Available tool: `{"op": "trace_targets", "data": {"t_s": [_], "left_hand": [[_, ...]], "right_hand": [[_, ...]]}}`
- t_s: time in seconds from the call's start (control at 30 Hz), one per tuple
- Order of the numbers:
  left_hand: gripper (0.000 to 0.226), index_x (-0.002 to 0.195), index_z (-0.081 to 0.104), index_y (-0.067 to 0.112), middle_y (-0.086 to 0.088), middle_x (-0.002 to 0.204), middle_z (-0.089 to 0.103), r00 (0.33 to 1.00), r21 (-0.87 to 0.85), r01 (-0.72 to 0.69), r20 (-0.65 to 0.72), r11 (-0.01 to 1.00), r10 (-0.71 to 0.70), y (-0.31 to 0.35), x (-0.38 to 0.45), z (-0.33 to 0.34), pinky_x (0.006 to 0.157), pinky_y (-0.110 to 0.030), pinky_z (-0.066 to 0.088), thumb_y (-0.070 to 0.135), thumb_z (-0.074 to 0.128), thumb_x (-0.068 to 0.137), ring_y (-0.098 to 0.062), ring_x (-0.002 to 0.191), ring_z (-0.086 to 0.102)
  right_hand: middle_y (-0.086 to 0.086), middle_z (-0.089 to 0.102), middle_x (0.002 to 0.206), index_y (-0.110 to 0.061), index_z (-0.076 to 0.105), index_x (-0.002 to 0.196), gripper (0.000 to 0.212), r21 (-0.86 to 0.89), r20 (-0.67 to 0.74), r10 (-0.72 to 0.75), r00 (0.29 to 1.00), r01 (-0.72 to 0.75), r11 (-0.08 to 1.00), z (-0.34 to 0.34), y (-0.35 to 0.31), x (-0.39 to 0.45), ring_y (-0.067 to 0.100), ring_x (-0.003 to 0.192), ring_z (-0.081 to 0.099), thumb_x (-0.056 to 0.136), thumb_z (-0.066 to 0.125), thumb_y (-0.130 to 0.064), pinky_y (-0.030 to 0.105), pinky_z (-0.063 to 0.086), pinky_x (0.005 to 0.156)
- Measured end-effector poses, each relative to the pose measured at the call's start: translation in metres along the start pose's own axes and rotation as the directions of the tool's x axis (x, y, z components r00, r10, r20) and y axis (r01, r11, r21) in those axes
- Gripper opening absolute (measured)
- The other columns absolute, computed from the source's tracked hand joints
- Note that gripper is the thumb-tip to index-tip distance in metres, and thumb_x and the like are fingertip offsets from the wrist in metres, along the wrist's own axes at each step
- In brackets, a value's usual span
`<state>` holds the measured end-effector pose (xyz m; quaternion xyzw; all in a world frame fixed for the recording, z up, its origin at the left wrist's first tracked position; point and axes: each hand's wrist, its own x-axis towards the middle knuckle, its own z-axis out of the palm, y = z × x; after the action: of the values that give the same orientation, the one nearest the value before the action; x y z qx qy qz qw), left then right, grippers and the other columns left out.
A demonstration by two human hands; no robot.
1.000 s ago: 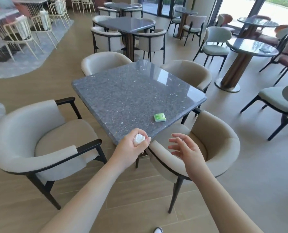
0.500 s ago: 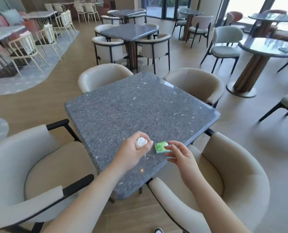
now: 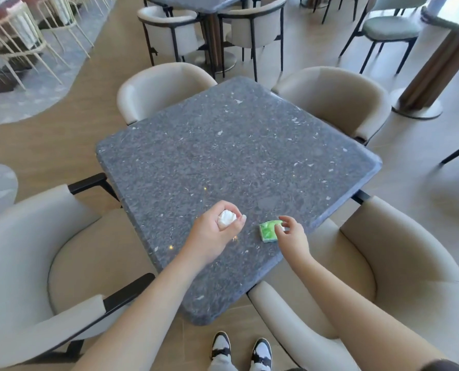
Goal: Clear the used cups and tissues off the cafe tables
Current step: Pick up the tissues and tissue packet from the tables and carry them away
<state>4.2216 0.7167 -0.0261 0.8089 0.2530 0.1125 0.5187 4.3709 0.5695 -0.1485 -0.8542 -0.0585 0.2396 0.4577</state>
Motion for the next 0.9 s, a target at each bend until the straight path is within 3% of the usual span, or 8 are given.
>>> {"op": "trace_targets", "data": {"t_s": [0.1, 0.2, 0.33, 0.47, 0.6, 0.7, 0.8, 0.9], "left_hand": [[0.012, 0.089, 0.062, 0.029, -0.006, 0.063, 0.054, 0.999, 0.019, 0.027, 0.034, 0.999, -0.027, -0.006, 0.004, -0.005, 0.043, -0.016, 0.027, 0.037, 0.069, 0.096, -0.004, 0.041, 0.034], [0.013, 0.088, 0.061, 0.030, -0.002, 0.058, 0.049, 0.998, -0.003, 0.045, 0.037, 0.999, -0.045, -0.010, 0.006, -0.007, 0.041, -0.015, 0.024, 0.037, 0.069, 0.096, -0.004, 0.036, 0.030], [0.013, 0.088, 0.059, 0.032, 0.012, 0.049, 0.045, 0.996, -0.021, 0.055, 0.066, 0.998, -0.054, -0.015, 0.009, -0.008, 0.041, -0.013, 0.025, 0.035, 0.069, 0.096, -0.003, 0.036, 0.033], [0.014, 0.087, 0.060, 0.028, 0.014, 0.046, 0.044, 0.997, -0.048, 0.062, 0.051, 0.997, -0.060, -0.020, 0.011, -0.016, 0.043, -0.014, 0.027, 0.032, 0.070, 0.096, -0.003, 0.040, 0.035], [0.013, 0.089, 0.061, 0.024, 0.015, 0.044, 0.044, 0.997, -0.057, 0.067, 0.032, 0.996, -0.066, -0.027, 0.010, -0.024, 0.042, -0.013, 0.025, 0.029, 0.070, 0.097, -0.003, 0.037, 0.034], [0.014, 0.087, 0.060, 0.030, 0.011, 0.050, 0.045, 0.997, -0.075, 0.077, 0.004, 0.994, -0.077, -0.028, 0.012, -0.028, 0.044, -0.020, 0.027, 0.032, 0.070, 0.097, -0.009, 0.043, 0.035], [0.013, 0.088, 0.059, 0.033, 0.005, 0.054, 0.047, 0.999, -0.083, 0.044, 0.019, 0.996, -0.042, -0.023, 0.014, -0.030, 0.044, -0.022, 0.028, 0.036, 0.069, 0.097, -0.009, 0.044, 0.034], [0.013, 0.089, 0.059, 0.033, 0.004, 0.055, 0.048, 1.000, -0.089, 0.010, 0.020, 0.996, -0.008, -0.017, 0.014, -0.029, 0.044, -0.020, 0.029, 0.038, 0.068, 0.097, -0.007, 0.043, 0.034]], "right_hand": [[0.013, 0.045, 0.143, -0.020, 0.045, 0.146, 0.051, -0.202, -0.015, 0.111, 0.994, -0.112, 0.973, 0.015, 0.020, 0.021, 0.033, 0.128, 0.049, 0.098, 0.055, -0.032, 0.045, 0.039, 0.108], [0.014, 0.045, 0.146, -0.021, 0.039, 0.149, 0.062, -0.360, -0.090, 0.161, 0.983, -0.183, 0.915, 0.025, 0.033, 0.035, 0.035, 0.134, 0.043, 0.094, 0.059, -0.041, 0.046, 0.033, 0.110], [0.015, 0.043, 0.147, -0.019, 0.039, 0.148, 0.076, -0.435, -0.172, 0.155, 0.973, -0.216, 0.874, 0.036, 0.042, 0.046, 0.036, 0.137, 0.037, 0.087, 0.066, -0.055, 0.047, 0.026, 0.112], [0.013, 0.047, 0.143, -0.021, 0.046, 0.141, 0.073, -0.454, -0.191, 0.198, 0.961, -0.266, 0.850, 0.044, 0.041, 0.056, 0.034, 0.135, 0.038, 0.084, 0.069, -0.060, 0.046, 0.026, 0.110], [0.011, 0.055, 0.137, -0.019, 0.051, 0.133, 0.067, -0.418, -0.195, 0.310, 0.930, -0.365, 0.832, 0.047, 0.033, 0.060, 0.033, 0.133, 0.043, 0.082, 0.074, -0.056, 0.045, 0.030, 0.107], [0.012, 0.062, 0.126, -0.016, 0.059, 0.125, 0.053, -0.382, -0.155, 0.303, 0.940, -0.340, 0.859, 0.048, 0.030, 0.059, 0.034, 0.123, 0.054, 0.086, 0.072, -0.050, 0.043, 0.040, 0.101], [0.012, 0.067, 0.111, -0.012, 0.064, 0.114, 0.041, -0.186, -0.127, 0.242, 0.962, -0.263, 0.947, 0.047, 0.027, 0.050, 0.034, 0.103, 0.063, 0.086, 0.075, -0.039, 0.042, 0.051, 0.087], [0.004, 0.064, 0.097, -0.011, 0.062, 0.116, 0.041, 0.012, -0.152, 0.233, 0.961, -0.234, 0.972, 0.038, 0.018, 0.036, 0.024, 0.083, 0.061, 0.087, 0.076, -0.035, 0.035, 0.045, 0.072]]}}
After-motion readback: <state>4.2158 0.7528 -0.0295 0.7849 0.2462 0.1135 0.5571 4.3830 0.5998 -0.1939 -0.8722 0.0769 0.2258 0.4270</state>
